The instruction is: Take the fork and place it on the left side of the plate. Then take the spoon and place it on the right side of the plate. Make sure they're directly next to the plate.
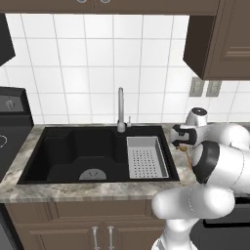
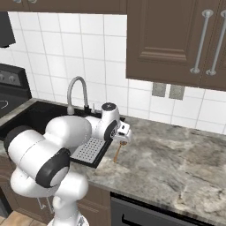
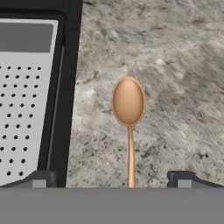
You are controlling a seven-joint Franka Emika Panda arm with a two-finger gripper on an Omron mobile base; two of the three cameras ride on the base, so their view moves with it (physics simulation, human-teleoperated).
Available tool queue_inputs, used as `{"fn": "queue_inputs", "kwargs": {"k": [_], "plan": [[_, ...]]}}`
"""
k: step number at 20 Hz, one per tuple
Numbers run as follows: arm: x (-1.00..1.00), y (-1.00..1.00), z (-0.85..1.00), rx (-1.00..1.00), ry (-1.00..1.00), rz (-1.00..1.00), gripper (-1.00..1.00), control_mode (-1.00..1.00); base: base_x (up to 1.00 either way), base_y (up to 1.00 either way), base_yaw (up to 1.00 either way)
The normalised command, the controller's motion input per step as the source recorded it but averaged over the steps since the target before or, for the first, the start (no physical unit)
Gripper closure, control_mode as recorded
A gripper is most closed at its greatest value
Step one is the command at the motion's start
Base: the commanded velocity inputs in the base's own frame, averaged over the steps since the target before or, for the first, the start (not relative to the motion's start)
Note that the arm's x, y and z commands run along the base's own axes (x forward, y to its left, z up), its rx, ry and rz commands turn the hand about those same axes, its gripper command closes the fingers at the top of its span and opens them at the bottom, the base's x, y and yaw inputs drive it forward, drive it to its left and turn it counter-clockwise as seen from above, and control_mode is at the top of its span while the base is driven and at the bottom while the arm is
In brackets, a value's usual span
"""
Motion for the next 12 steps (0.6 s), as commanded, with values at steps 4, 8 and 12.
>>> {"fn": "queue_inputs", "kwargs": {"k": [4,8,12], "plan": [[0.04,-0.30,-0.19,0.00,0.00,0.00,-1.00,-1.00,0.00,0.00,0.00],[-0.02,-0.32,-0.12,0.00,0.00,0.00,-1.00,-1.00,0.00,0.00,0.00],[-0.05,-0.09,-0.10,0.00,0.00,0.00,-1.00,-1.00,0.00,0.00,0.00]]}}
